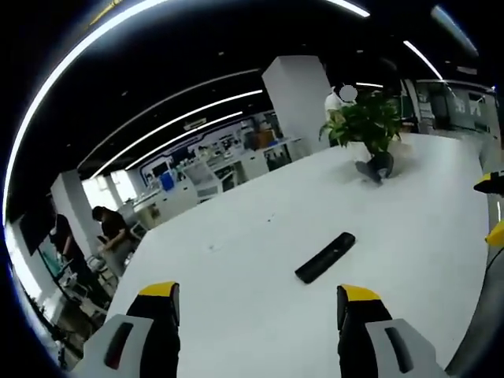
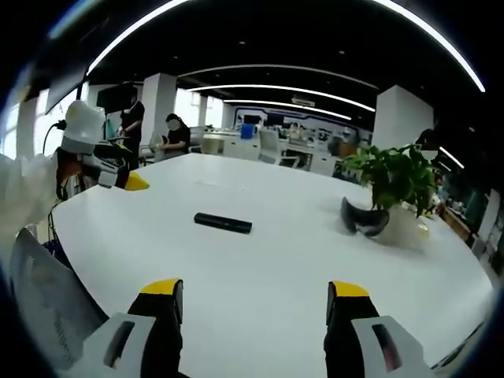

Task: Press the specified remote control buttons in sequence, fully releasing each button before pressing the next.

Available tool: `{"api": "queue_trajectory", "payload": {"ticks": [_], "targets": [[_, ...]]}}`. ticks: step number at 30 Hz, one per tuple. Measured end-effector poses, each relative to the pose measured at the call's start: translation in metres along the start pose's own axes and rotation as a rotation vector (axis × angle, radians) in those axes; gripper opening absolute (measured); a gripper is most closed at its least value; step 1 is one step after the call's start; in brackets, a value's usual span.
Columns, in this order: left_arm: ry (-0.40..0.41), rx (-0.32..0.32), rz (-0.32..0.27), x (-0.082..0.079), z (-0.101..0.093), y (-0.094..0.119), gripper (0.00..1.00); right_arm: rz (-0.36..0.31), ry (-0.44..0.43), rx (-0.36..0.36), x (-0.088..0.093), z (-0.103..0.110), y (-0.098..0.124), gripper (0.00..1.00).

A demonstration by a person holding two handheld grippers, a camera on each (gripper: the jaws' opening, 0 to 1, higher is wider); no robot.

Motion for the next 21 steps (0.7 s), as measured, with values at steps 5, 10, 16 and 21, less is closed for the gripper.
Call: {"api": "queue_trajectory", "payload": {"ticks": [5, 10, 16, 21], "targets": [[-0.042, 0.057, 0.014, -0.007, -0.007, -0.021, 0.84, 0.007, -0.005, 0.007, 0.001, -0.002, -0.001, 0.73], [-0.060, 0.119, 0.036, -0.010, -0.011, -0.042, 0.80, 0.014, 0.004, 0.007, 0.002, -0.001, -0.001, 0.73], [-0.099, 0.181, 0.078, -0.012, -0.014, -0.072, 0.77, 0.030, 0.005, 0.006, 0.005, -0.001, -0.002, 0.72], [-0.126, 0.238, 0.113, -0.009, -0.021, -0.094, 0.75, 0.053, 0.025, 0.003, 0.009, 0.001, -0.004, 0.72]]}}
Point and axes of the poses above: the point that each gripper's makers call its tool centre point, and the gripper's own axes: y roughly backward along the fingers, z roughly to its left, x roughly out of its underside, the point moved 1 cm from there along y, roughly backward along the fingers, and after that the axes turned 9 degrees about x, right-handed, at the moved point
